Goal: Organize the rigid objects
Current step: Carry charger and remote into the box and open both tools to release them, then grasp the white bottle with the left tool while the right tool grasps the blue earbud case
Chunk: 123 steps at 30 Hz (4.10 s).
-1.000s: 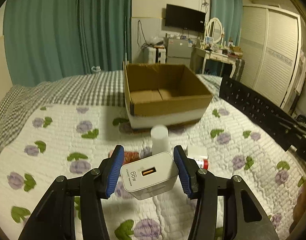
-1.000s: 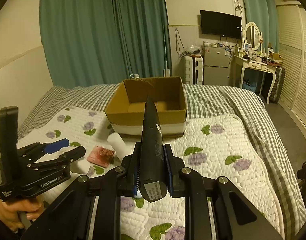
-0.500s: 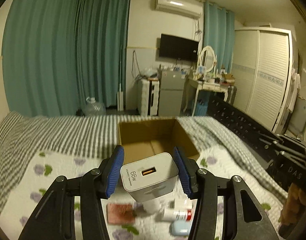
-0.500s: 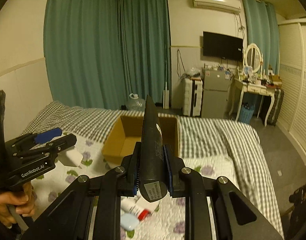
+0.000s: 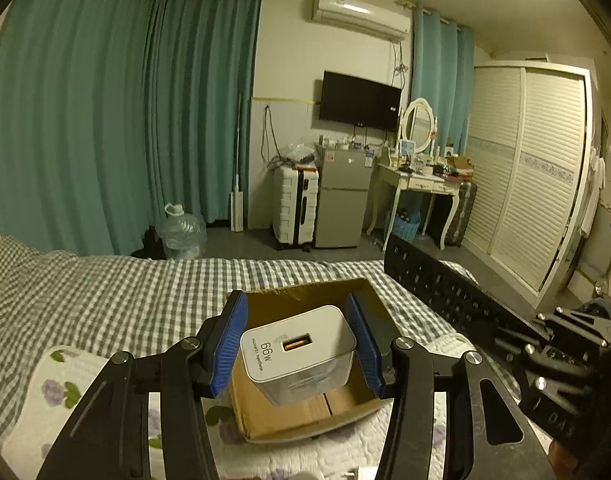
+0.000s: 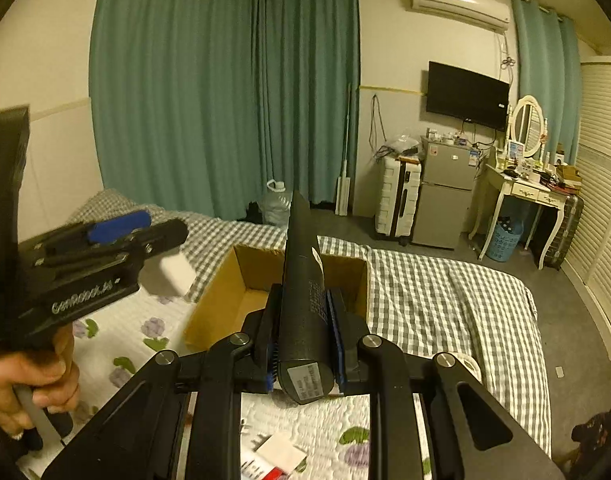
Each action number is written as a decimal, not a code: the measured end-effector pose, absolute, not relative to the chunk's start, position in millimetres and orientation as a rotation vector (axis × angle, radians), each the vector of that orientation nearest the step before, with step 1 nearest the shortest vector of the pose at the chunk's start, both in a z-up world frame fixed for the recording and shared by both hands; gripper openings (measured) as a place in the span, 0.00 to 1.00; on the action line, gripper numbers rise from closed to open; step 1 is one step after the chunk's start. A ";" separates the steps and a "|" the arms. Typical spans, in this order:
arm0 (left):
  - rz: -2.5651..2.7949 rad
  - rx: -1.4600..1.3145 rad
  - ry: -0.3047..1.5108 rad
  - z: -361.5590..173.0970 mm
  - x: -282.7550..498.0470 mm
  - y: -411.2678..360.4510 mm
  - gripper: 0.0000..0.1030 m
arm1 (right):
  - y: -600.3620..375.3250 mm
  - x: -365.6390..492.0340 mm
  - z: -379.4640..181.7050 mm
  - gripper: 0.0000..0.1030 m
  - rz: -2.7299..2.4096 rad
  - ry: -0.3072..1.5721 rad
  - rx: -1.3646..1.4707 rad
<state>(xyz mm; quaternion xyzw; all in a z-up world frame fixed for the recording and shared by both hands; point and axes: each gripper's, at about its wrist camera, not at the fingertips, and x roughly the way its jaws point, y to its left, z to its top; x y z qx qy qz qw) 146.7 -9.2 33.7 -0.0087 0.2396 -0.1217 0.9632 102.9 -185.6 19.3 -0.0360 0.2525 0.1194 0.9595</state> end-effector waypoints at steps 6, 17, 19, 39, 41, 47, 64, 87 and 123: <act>-0.257 -0.018 0.576 -6.9 198.5 -21.8 0.50 | -183.5 148.2 -16.6 0.19 0.251 0.589 -0.075; -0.254 0.043 0.723 -83.3 244.3 -43.4 0.50 | -183.0 201.0 -86.3 0.19 0.282 0.726 -0.081; -0.249 0.043 0.747 -91.0 247.1 -44.2 0.50 | -184.6 209.4 -91.3 0.19 0.287 0.741 -0.087; -0.174 -0.038 0.682 -41.4 238.8 -21.1 0.54 | -195.3 191.2 -68.7 0.42 0.217 0.662 -0.088; -0.168 -0.039 0.653 -26.8 230.2 -17.0 0.54 | -194.7 180.8 -52.7 0.43 0.205 0.626 -0.088; -0.146 -0.047 0.560 21.4 193.6 -0.6 0.58 | -196.3 150.0 -6.2 0.79 0.182 0.519 -0.085; -0.104 -0.025 0.335 107.7 76.9 32.7 0.61 | -186.6 43.5 81.4 1.00 0.096 0.322 -0.091; -0.134 0.006 0.316 82.0 15.4 29.3 0.61 | -167.9 -34.9 54.7 1.00 0.055 0.353 -0.124; -0.286 0.037 0.827 -153.9 124.7 -15.8 0.59 | -150.5 30.4 -191.8 0.90 0.156 0.852 -0.039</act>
